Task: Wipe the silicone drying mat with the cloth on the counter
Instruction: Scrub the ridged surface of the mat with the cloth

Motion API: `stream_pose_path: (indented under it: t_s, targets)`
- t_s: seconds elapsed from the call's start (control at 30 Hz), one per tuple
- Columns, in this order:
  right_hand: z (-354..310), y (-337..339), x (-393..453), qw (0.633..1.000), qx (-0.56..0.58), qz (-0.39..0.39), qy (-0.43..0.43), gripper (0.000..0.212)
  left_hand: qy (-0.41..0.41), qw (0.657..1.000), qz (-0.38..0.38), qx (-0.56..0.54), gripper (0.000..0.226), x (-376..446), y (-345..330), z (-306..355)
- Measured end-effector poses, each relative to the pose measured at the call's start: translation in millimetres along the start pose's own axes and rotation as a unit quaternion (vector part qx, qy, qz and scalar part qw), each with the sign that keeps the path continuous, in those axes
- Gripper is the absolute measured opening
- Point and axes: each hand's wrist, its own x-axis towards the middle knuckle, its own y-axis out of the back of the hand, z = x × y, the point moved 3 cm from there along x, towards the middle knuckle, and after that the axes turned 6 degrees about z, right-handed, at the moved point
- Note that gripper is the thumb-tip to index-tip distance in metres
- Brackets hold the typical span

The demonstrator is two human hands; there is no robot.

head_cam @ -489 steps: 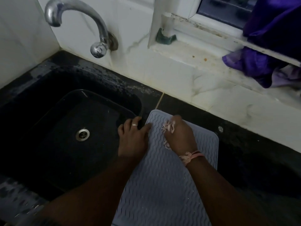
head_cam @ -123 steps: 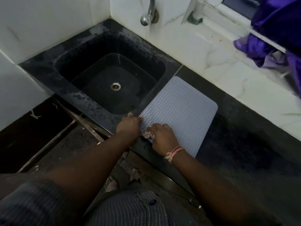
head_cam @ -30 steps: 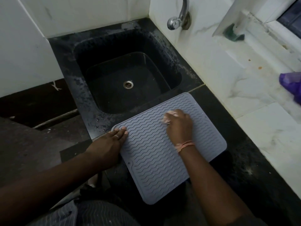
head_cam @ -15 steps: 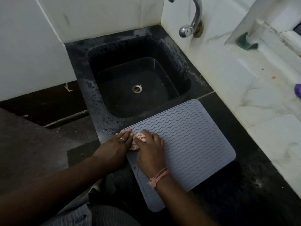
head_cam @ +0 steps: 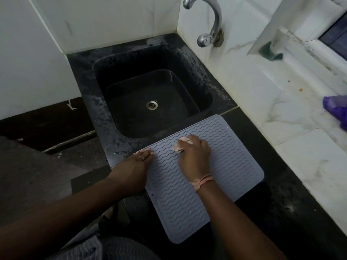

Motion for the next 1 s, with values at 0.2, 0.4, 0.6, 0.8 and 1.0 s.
stream_pose_path:
  t_s: [0.2,0.4,0.6,0.8,1.0]
  targets:
    - [-56.0,-34.2,-55.8,0.996,0.007,-0.053,0.07,0.05,-0.037,0.996,-0.04,0.066,0.095,0.4,-6.1,-4.5]
    - [19.1,-15.4,-11.3,1.0,-0.008,-0.015,0.013,0.045,-0.028,0.997,-0.046,0.057,0.099,0.9,-8.6,-11.0]
    - [63.2,3.9,31.2,0.996,-0.051,-0.009,-0.073,0.047,-0.02,0.997,-0.051,0.052,0.094,2.4,-6.4,-10.9]
    - [-12.5,-14.1,-16.6,0.999,-0.001,-0.009,0.043,0.051,-0.015,0.997,-0.055,0.049,0.09,3.7,-5.2,-9.9]
    - [-18.7,-28.5,-29.5,0.994,-0.013,-0.041,0.105,0.049,-0.011,0.995,-0.068,0.069,0.096,2.3,-4.4,-8.6]
